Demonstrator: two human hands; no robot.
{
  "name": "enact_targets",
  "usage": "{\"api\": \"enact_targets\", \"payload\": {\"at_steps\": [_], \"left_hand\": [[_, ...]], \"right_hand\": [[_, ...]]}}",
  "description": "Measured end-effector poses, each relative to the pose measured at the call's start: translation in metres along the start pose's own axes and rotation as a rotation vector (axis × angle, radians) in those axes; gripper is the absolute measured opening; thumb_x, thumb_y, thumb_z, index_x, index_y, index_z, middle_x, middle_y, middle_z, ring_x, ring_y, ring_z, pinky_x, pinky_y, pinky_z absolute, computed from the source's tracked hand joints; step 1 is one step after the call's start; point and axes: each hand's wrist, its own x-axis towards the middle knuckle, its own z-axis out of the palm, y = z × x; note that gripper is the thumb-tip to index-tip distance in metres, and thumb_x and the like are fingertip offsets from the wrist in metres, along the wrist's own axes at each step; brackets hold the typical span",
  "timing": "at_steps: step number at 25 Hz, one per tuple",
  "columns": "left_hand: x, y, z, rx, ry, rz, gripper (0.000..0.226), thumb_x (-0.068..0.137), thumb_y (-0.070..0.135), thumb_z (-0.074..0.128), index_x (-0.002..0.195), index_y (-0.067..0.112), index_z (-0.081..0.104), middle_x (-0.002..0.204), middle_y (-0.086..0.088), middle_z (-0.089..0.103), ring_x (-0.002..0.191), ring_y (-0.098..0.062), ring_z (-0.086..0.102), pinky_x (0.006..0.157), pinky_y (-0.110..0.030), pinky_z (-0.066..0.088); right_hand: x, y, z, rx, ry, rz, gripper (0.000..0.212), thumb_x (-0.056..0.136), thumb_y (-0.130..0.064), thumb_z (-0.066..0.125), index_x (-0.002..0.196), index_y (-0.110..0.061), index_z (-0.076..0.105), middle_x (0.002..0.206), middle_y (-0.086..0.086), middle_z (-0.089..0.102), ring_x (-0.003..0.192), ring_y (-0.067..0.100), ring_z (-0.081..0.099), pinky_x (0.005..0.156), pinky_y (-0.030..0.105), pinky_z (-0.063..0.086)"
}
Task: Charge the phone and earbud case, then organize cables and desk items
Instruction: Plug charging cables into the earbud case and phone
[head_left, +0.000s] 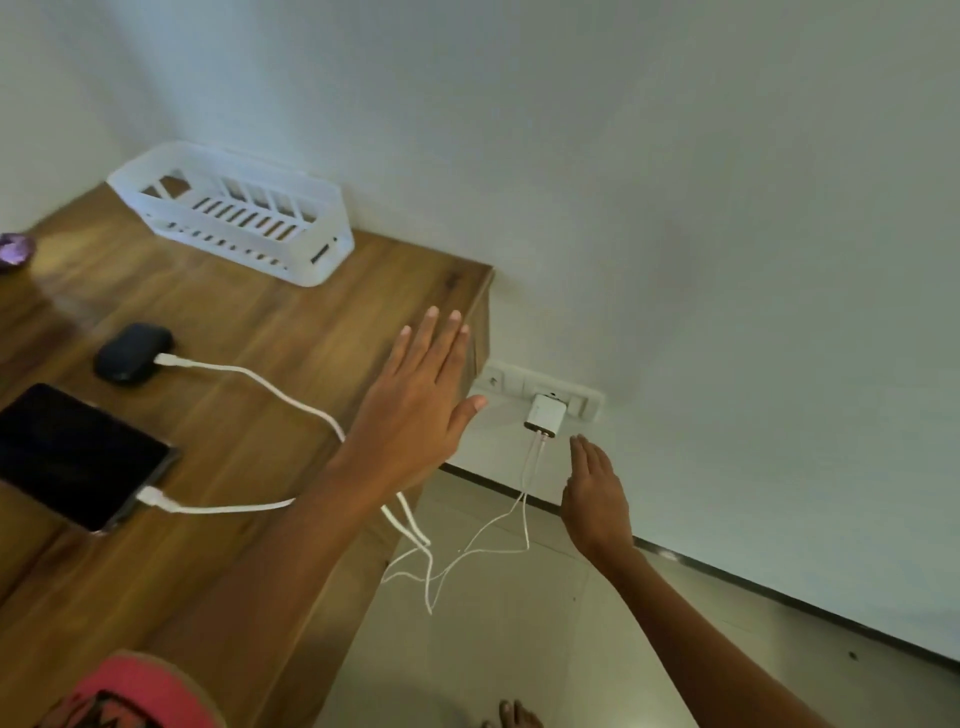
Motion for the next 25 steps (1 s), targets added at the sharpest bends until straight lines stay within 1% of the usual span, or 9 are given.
{"api": "enact_targets", "payload": {"at_steps": [3,5,7,10,14,17,20,22,25], "left_hand": [[0.004,0.003,0.022,-0.086,-0.019,-0.042,0.068,0.091,0.044,0.027,0.136,-0.007,0.035,0.144,-0.025,0.035,0.134,-0.040,0.031,0.108,-0.049,0.023],[0.006,0.001,0.028,-0.053,-0.003,-0.024,0.069,0.088,0.042,0.030,0.134,-0.009,0.037,0.140,-0.027,0.039,0.131,-0.041,0.038,0.106,-0.048,0.027],[0.006,-0.001,0.030,-0.026,0.017,-0.009,0.070,0.087,0.043,0.035,0.134,-0.009,0.036,0.140,-0.027,0.039,0.130,-0.040,0.039,0.105,-0.045,0.024],[0.007,0.000,0.034,0.027,0.023,-0.003,0.072,0.086,0.041,0.043,0.136,-0.009,0.033,0.142,-0.028,0.036,0.132,-0.040,0.036,0.106,-0.044,0.021],[0.005,0.001,0.040,0.060,0.031,-0.018,0.073,0.084,0.043,0.030,0.136,-0.008,0.033,0.142,-0.026,0.037,0.132,-0.038,0.037,0.106,-0.042,0.023],[0.006,0.000,0.042,0.041,0.054,-0.021,0.072,0.084,0.042,0.030,0.137,-0.007,0.033,0.143,-0.026,0.037,0.132,-0.038,0.036,0.106,-0.042,0.023],[0.007,0.000,0.042,0.014,0.061,-0.022,0.072,0.084,0.042,0.031,0.137,-0.007,0.033,0.143,-0.026,0.036,0.133,-0.038,0.036,0.106,-0.043,0.024],[0.007,0.000,0.042,0.014,0.062,-0.018,0.072,0.084,0.042,0.032,0.136,-0.008,0.034,0.142,-0.026,0.037,0.132,-0.039,0.036,0.106,-0.044,0.023],[0.006,0.000,0.043,0.000,0.056,-0.017,0.071,0.084,0.040,0.033,0.136,-0.008,0.033,0.142,-0.027,0.037,0.132,-0.039,0.036,0.106,-0.044,0.023]], "right_hand": [[0.026,0.030,0.023,-0.216,-0.115,-0.030,0.076,0.086,0.007,0.040,0.145,-0.003,-0.006,0.156,0.014,-0.005,0.144,0.028,-0.002,0.116,0.037,0.014],[0.043,0.041,0.033,-0.339,-0.162,-0.072,0.080,0.087,0.003,0.043,0.143,-0.002,-0.014,0.155,0.015,-0.014,0.143,0.030,-0.009,0.117,0.040,0.014],[0.056,0.048,0.046,-0.431,-0.172,-0.079,0.087,0.088,-0.001,0.048,0.139,-0.002,-0.022,0.152,0.015,-0.021,0.142,0.032,-0.011,0.116,0.043,0.016],[0.073,0.060,0.066,-0.574,-0.179,-0.083,0.095,0.088,-0.013,0.053,0.132,-0.002,-0.031,0.142,0.015,-0.034,0.143,0.035,-0.005,0.111,0.045,0.026],[0.078,0.070,0.083,-0.717,-0.182,-0.065,0.094,0.089,-0.023,0.050,0.136,0.002,-0.028,0.141,0.018,-0.038,0.142,0.037,0.006,0.101,0.044,0.035],[0.084,0.070,0.088,-0.720,-0.187,-0.030,0.090,0.090,-0.025,0.046,0.139,0.002,-0.025,0.141,0.017,-0.038,0.138,0.039,0.019,0.095,0.041,0.040],[0.088,0.069,0.092,-0.707,-0.179,0.015,0.093,0.087,-0.024,0.047,0.138,0.001,-0.026,0.142,0.015,-0.038,0.108,0.029,0.046,0.079,0.032,0.045],[0.090,0.069,0.093,-0.722,-0.185,0.055,0.096,0.085,-0.024,0.049,0.136,0.000,-0.029,0.142,0.013,-0.039,0.092,0.024,0.047,0.073,0.030,0.047],[0.090,0.069,0.097,-0.745,-0.201,0.076,0.100,0.084,-0.027,0.051,0.135,-0.001,-0.031,0.143,0.012,-0.038,0.084,0.021,0.047,0.072,0.030,0.048]]}}
